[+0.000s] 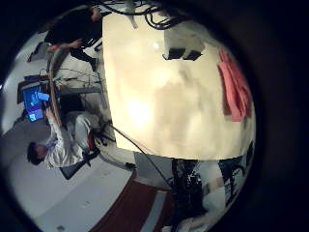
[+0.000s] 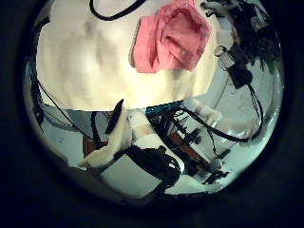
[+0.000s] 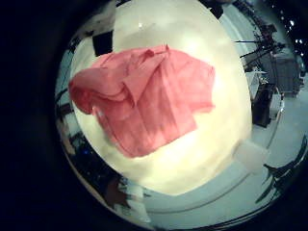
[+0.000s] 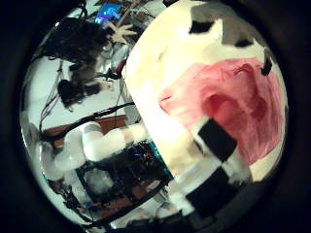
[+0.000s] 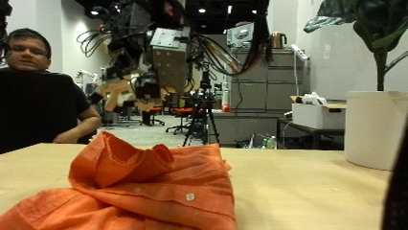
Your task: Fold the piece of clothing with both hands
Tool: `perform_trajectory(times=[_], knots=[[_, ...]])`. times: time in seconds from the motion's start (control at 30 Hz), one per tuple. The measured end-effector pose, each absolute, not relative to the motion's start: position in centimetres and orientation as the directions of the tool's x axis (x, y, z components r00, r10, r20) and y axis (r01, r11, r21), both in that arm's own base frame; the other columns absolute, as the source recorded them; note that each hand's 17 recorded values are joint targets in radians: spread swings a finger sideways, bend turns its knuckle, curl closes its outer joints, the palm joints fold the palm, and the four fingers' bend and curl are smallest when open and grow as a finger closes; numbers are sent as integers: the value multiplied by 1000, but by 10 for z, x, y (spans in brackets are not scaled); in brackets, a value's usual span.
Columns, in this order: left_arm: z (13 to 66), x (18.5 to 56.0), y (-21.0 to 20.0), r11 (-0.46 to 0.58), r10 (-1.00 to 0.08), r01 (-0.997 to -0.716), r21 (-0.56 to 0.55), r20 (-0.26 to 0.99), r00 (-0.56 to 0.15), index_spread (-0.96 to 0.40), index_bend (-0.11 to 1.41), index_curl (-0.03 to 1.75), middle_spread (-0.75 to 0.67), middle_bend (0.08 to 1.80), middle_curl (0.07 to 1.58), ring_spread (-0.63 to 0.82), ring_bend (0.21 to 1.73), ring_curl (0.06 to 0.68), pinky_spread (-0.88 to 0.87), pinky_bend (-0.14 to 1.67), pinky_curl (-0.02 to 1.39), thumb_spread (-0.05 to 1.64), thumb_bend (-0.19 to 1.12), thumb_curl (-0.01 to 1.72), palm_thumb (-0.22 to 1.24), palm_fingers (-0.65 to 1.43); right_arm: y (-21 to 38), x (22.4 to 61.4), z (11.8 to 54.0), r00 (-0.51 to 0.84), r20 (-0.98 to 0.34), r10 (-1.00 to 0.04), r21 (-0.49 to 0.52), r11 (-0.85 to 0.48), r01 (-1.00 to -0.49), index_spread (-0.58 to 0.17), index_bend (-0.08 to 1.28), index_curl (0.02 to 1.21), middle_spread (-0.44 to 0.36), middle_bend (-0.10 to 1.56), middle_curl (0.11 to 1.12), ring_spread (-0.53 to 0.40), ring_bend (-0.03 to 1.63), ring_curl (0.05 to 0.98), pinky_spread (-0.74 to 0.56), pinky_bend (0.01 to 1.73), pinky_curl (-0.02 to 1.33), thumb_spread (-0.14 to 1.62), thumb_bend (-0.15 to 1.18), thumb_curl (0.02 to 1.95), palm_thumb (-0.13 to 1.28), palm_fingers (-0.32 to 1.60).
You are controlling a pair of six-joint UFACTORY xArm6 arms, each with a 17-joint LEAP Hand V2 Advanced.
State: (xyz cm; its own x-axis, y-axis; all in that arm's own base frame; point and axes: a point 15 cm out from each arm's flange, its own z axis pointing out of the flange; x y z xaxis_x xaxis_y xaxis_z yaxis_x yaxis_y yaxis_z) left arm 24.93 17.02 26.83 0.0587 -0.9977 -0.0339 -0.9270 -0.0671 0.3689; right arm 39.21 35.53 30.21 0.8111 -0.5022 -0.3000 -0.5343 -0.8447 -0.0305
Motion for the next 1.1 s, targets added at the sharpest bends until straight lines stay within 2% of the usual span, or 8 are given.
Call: perform_trajectory(times=[0.17, 0.27, 0.4, 0.6, 0.73, 0.83, 0.93, 1.1], knots=[[274, 251, 162, -53, -999, -933, 356, -32, 44, 178, 145, 229, 322, 221, 341, 431, 655, 216, 304, 503, 324, 1101, -21, 324, 518, -5, 323, 391, 348, 802, -290, -523, -92, -819, -567, -461, 255, 467, 47, 366, 392, 157, 679, 342, 300, 851, 552, 1247, -24, 460, 801, -71], [280, 253, 156, -41, -999, -937, 347, -33, 31, 178, 143, 229, 326, 222, 341, 434, 656, 216, 305, 504, 323, 1102, -21, 324, 518, -2, 290, 388, 380, 782, -278, -558, -106, -791, -602, -460, 206, 432, 55, 333, 375, 199, 614, 311, 394, 774, 502, 1225, -19, 455, 791, -48], [296, 251, 141, -18, -999, -943, 332, -36, 6, 178, 142, 229, 322, 225, 342, 435, 659, 216, 306, 504, 321, 1102, -21, 323, 518, -2, 248, 365, 405, 754, -285, -591, -47, -777, -627, -449, 184, 405, 67, 296, 359, 225, 541, 282, 451, 685, 447, 1206, -24, 446, 773, -39], [314, 249, 108, 25, -999, -951, 309, -26, -35, 178, 148, 234, 320, 230, 342, 435, 658, 214, 306, 501, 316, 1095, -23, 322, 509, 9, 168, 346, 447, 696, -200, -689, -21, -708, -706, -432, 179, 372, 64, 248, 342, 244, 464, 253, 472, 570, 380, 1204, -22, 423, 737, -11], [319, 249, 80, 52, -998, -948, 314, -24, -63, 178, 144, 235, 312, 237, 345, 433, 658, 212, 301, 498, 314, 1095, -23, 320, 505, 12, 137, 322, 429, 656, -186, -731, 44, -673, -738, -416, 182, 358, 71, 223, 334, 249, 430, 241, 471, 524, 352, 1205, -21, 407, 718, 14], [319, 251, 62, 54, -998, -948, 314, -20, -63, 178, 148, 236, 308, 237, 345, 433, 655, 210, 300, 504, 315, 1095, -22, 319, 503, 15, 110, 312, 414, 573, -131, -809, 86, -585, -807, -409, 182, 351, 73, 205, 330, 251, 411, 236, 459, 489, 336, 1209, -22, 395, 703, 29], [320, 250, 52, 38, -999, -951, 306, -10, -43, 177, 147, 238, 304, 241, 346, 432, 653, 209, 299, 503, 315, 1096, -21, 318, 503, 17, 105, 295, 402, 550, -110, -828, 106, -560, -821, -405, 183, 348, 74, 195, 328, 252, 384, 231, 446, 451, 323, 1219, -22, 379, 679, 36], [316, 253, 21, 60, -997, -948, 314, -34, -74, 176, 150, 243, 301, 244, 345, 426, 652, 207, 298, 495, 313, 1096, -21, 317, 503, 26, 93, 276, 374, 463, -105, -880, 167, -474, -864, -393, 183, 341, 75, 187, 323, 254, 353, 225, 433, 414, 309, 1228, -17, 360, 671, 47]])
